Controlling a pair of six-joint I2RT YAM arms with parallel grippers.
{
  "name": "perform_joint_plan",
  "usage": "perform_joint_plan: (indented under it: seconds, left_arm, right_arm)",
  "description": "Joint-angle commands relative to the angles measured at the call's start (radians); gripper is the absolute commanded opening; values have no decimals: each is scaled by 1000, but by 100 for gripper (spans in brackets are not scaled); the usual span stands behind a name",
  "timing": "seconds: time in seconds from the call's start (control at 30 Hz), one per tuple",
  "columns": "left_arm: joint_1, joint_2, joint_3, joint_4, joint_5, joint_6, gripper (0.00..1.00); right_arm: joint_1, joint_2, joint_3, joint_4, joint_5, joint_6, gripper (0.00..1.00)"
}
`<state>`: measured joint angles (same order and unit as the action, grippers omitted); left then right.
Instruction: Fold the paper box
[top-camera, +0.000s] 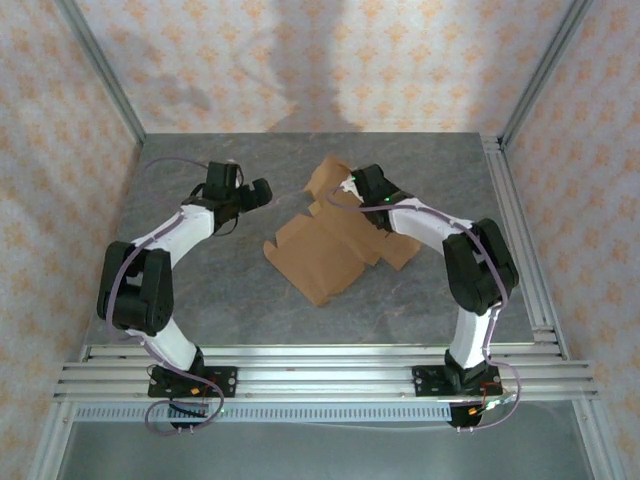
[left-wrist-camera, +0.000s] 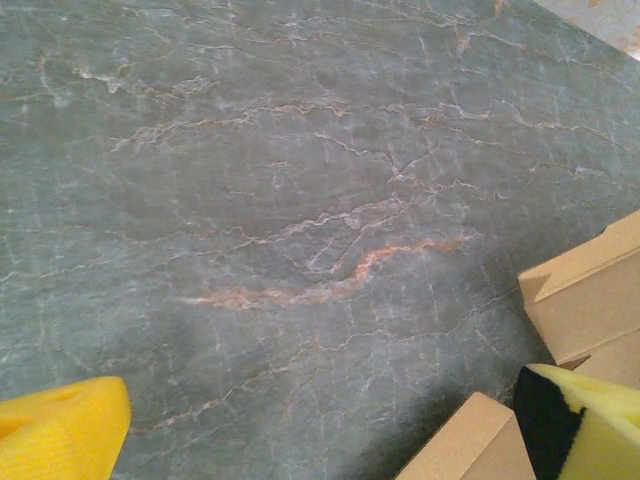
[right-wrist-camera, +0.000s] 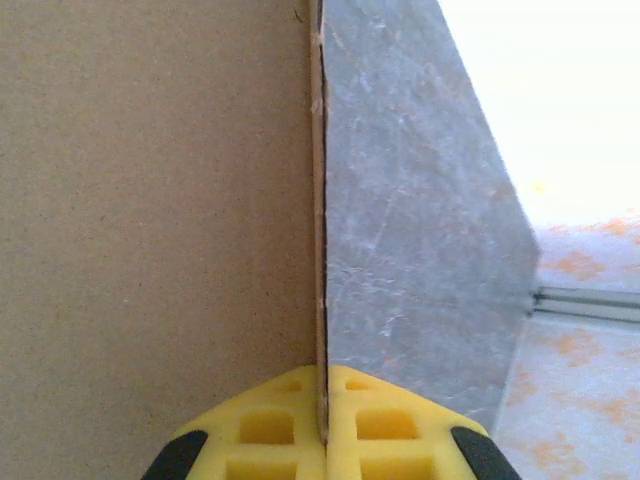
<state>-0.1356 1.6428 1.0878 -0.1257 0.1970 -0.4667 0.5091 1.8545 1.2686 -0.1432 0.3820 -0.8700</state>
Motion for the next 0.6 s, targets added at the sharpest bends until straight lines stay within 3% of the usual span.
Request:
perform_joint_plan:
  seconds: [0.0, 0.4, 0.57]
  left_arm:
    - [14, -63, -13, -2, -32, 2, 100]
    - [68, 47, 24, 88, 84, -61, 100]
    - [70, 95, 75, 85, 128, -49, 100]
  right_arm:
    - [24, -39, -65, 216, 100, -159, 0]
    - [129, -6, -233, 659, 194, -448, 0]
    - [147, -10, -267, 741, 216, -517, 0]
